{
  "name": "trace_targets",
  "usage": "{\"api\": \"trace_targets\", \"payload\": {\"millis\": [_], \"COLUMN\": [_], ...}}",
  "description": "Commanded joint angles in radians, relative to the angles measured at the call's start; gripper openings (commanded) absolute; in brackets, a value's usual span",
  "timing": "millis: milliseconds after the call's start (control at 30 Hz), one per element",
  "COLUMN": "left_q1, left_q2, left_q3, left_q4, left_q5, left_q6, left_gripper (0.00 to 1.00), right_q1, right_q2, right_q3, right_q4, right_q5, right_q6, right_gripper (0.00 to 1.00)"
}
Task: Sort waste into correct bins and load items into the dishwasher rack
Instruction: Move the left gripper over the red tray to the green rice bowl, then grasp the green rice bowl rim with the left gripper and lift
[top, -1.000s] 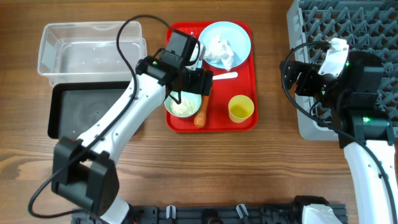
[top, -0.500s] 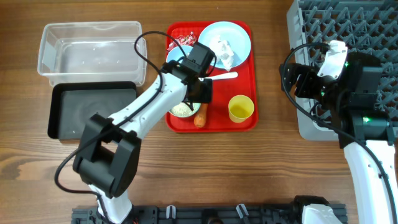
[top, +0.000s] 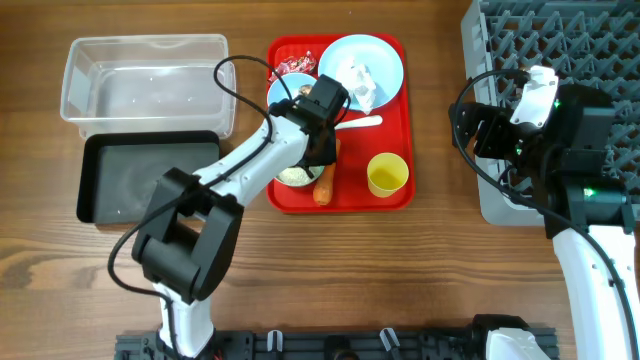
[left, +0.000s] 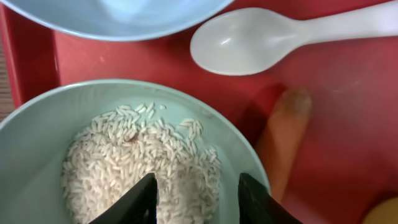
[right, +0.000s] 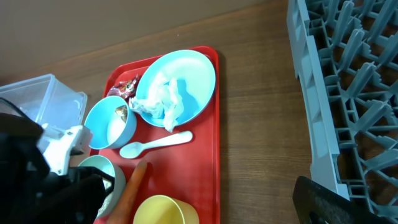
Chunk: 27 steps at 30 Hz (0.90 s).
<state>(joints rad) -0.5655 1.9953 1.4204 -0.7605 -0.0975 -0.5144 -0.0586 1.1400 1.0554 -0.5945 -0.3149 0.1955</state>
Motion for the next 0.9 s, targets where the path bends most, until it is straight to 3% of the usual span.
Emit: {"api": "trace_targets", "payload": {"millis": [0,167,400,467,533,567,733,867], "left_q1": [0.000,0.000,0.001,0.001,0.000,-0.001,-0.007,-0.010], "left_q2": [0.018,0.015,-0.069,-0.105,-0.124,-0.125,-0.093,-0.055], "left_q3": [0.005,0.005,0.009,0.009,0.009,0.009,0.006,0.005], "left_q4": [0.019,0.023,0.011,0.017,0.031,0.037,0.043,0.049], "left_q5": [-0.020,-0.020,-0.021,-0.020,-0.019,-0.017,-0.016,-0.016], "left_q6": [-0.018,-0.013,0.039,0.040,0.040,0.040,0.040,0.040], "left_gripper": [0.41,0.37,0.48,0.54,0.71,0.73,0.70,0.56], "right_q1": [0.003,0.003,0.003,0.003,0.003,0.003,0.003,0.003], "right_q2": [-0.001,-0.001,-0.001,0.000,0.000,0.001,0.004,0.009], "right_q3": [0.023,0.023,0.023,0.023,0.023,0.023,0.023,0.023], "right_q4": [-0.002,-0.002,-0.002,-0.002,-0.001,-0.001,-0.002,-0.003], "right_q5": [-0.019,-0.019,-0.019,-0.019,-0.019,-0.019,-0.019,-0.019], "right_q6": [-0.010,-0.010,-0.011,-0.012,-0.012,-0.011,-0.012,-0.012], "right_gripper": [1.00,1.00,1.00,1.00,1.00,1.00,1.00,1.00]}}
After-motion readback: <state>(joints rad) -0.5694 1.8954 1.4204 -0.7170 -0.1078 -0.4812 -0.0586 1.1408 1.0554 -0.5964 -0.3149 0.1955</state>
